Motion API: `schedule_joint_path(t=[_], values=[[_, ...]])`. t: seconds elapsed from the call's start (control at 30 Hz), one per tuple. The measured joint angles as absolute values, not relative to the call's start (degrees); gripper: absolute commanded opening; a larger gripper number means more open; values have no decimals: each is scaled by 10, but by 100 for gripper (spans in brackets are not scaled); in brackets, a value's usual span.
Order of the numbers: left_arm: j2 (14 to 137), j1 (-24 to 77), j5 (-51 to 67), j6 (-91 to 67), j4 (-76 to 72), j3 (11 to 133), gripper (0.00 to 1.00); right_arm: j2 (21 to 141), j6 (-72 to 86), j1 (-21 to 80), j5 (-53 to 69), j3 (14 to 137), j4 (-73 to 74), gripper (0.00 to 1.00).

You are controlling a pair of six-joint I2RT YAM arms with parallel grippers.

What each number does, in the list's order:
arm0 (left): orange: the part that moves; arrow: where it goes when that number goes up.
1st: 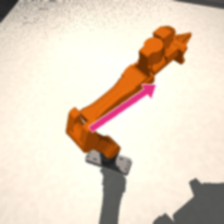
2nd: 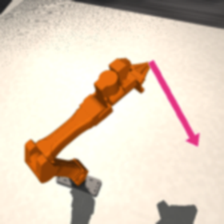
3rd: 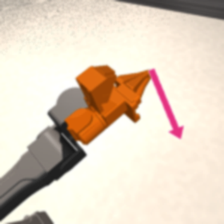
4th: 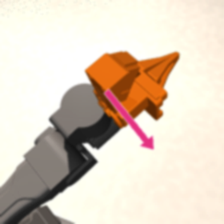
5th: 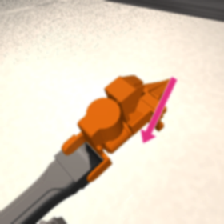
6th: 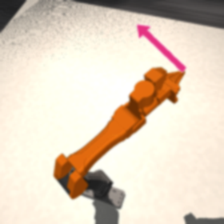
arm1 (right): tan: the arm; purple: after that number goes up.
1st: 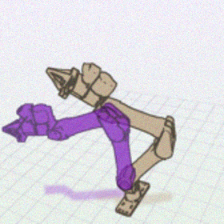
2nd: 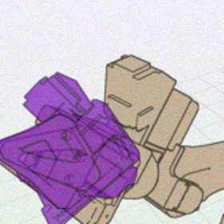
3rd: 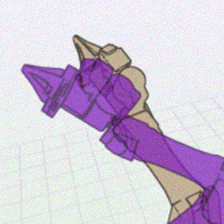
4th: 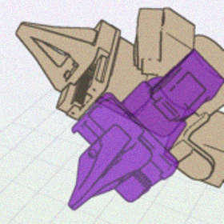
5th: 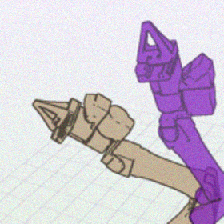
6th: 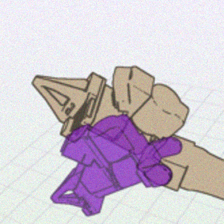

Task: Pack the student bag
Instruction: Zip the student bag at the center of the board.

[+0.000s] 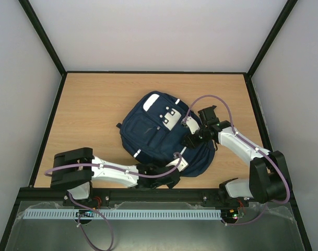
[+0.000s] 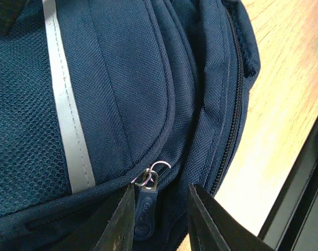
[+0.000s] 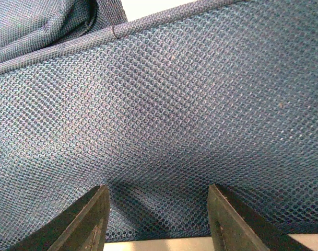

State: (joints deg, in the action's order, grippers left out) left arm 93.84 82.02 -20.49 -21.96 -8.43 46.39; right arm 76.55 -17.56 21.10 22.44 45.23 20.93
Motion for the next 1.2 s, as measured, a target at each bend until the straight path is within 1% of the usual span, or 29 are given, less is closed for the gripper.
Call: schedule_joint_path(t=[0.17, 0.33, 0.53, 0.7, 0.8, 0.93, 1.03, 1.2], values=[[967, 822, -220, -216, -74, 479, 29, 766, -176, 211, 224, 452, 209, 54], [989, 823, -243, -224, -59, 491, 17, 766, -176, 211, 222, 451, 209, 54], [992, 828, -286, -241, -33, 499, 7, 766, -176, 211, 222, 451, 209, 54], [987, 831, -295, -246, -17, 502, 6, 766, -176, 211, 223, 451, 209, 54], [979, 831, -291, -245, -18, 499, 2, 766, -176, 211, 224, 451, 209, 54], [978, 831, -283, -242, -17, 498, 2, 766, -176, 211, 225, 451, 209, 54], [978, 829, -262, -238, 1, 509, 2, 766, -176, 211, 224, 451, 209, 53], [978, 821, -195, -238, 56, 575, 2, 766, -176, 211, 224, 451, 209, 53]])
